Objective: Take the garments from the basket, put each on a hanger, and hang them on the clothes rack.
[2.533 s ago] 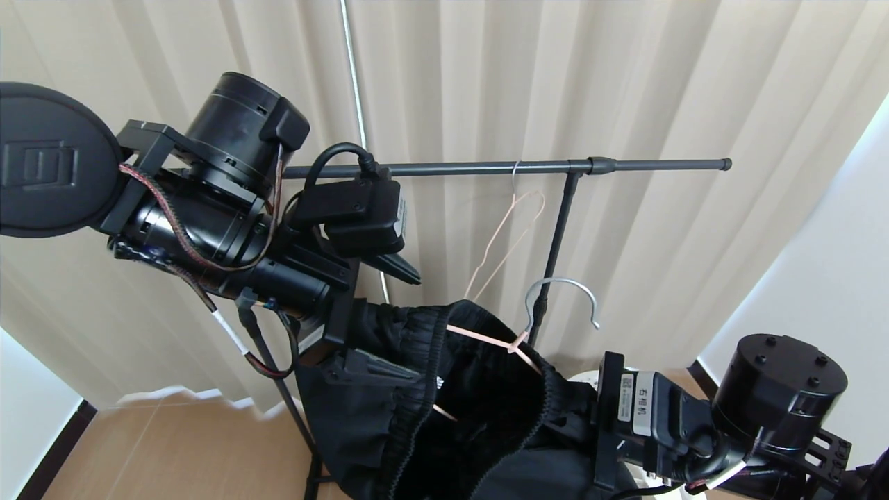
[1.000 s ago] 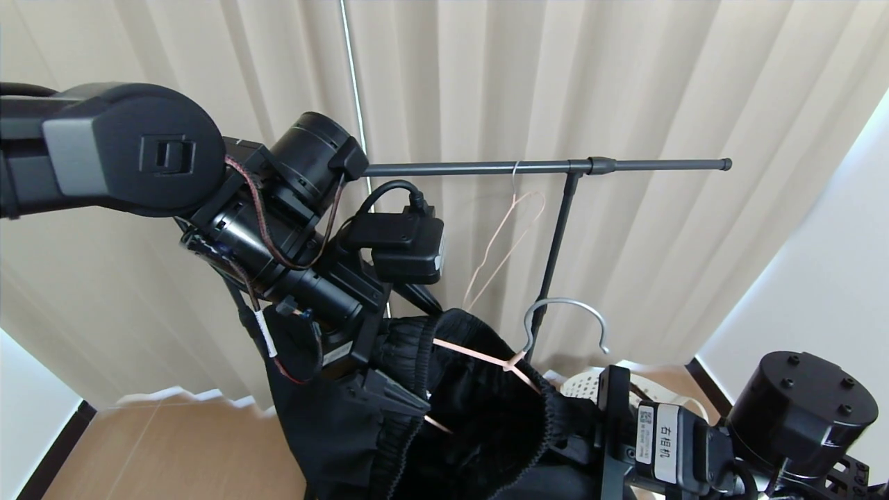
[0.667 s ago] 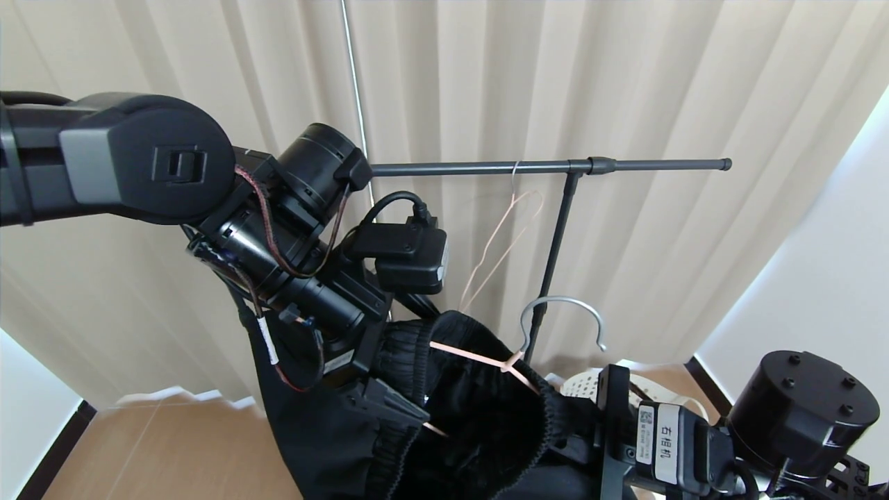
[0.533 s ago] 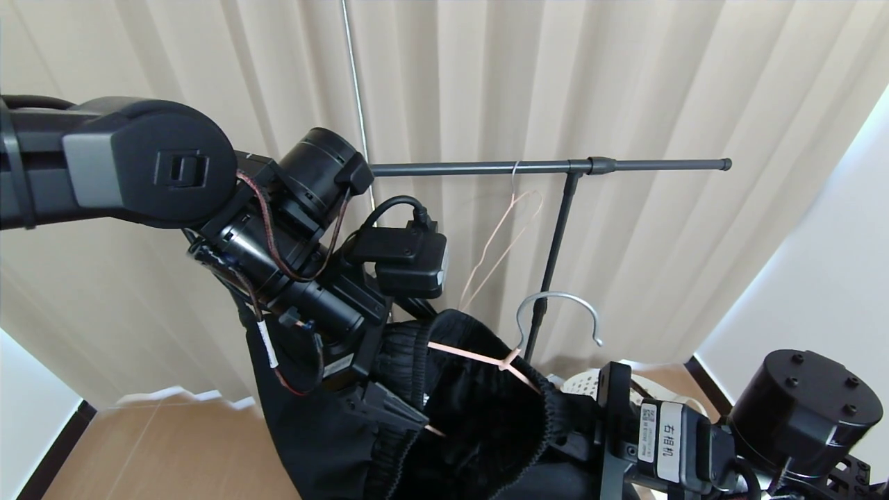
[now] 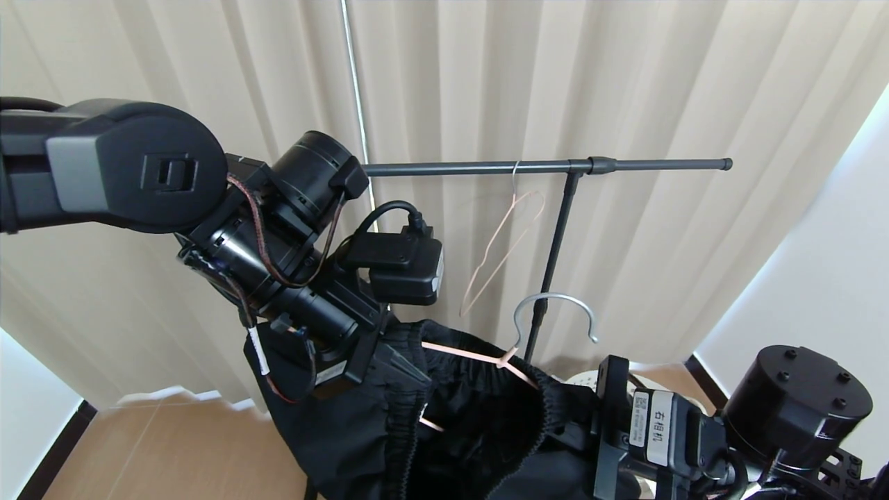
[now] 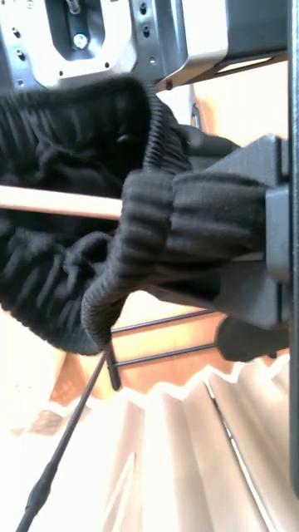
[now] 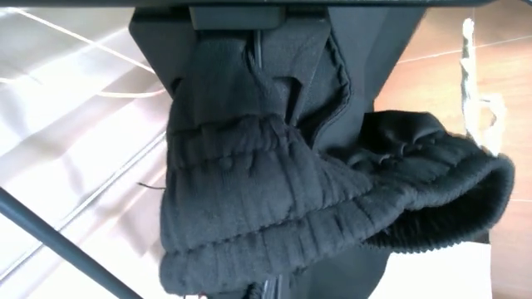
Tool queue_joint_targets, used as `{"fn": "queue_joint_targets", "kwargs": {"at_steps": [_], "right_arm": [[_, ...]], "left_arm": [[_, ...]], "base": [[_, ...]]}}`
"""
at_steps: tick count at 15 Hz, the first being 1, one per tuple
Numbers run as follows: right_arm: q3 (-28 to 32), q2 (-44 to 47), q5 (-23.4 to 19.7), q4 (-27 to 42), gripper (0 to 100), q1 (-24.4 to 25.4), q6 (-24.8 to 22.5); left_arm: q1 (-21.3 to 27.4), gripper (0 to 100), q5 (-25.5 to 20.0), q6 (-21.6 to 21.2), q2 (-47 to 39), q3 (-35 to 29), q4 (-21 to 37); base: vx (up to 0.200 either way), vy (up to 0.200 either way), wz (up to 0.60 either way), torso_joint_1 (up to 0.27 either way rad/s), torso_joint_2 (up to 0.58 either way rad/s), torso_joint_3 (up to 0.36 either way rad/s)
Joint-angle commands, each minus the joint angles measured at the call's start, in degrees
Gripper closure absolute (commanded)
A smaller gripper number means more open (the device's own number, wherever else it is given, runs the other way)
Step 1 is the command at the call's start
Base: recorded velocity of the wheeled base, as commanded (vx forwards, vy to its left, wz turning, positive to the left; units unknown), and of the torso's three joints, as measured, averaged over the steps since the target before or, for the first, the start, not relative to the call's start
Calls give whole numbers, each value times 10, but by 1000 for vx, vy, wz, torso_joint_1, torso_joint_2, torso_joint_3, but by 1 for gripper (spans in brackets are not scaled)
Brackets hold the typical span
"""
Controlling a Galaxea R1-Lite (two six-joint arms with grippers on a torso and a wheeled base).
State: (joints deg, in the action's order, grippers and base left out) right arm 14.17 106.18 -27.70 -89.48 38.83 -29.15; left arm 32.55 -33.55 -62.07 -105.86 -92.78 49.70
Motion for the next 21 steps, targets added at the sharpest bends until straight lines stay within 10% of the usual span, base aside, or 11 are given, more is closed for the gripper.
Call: {"fn": "queue_joint_targets", "kwargs": {"at_steps": [1,5,6,21], "right_arm": [[1,3,23,0,100,-1,0],[6,-4,30,33,100,-1,1],[6,-6,30,34,0,-1,1],[31,-30,-39,34,0,-76,122]], "left_arm": [[-1,100,1,0,9,6,-1],[-2,100,2,1,10,8,-4],[-2,100,2,2,10,7,-4],[-84,100,1,16,72,16,-7]], "base": [[0,0,0,0,0,0],[0,0,0,0,0,0],[0,0,0,0,0,0],[0,0,0,0,0,0]]}}
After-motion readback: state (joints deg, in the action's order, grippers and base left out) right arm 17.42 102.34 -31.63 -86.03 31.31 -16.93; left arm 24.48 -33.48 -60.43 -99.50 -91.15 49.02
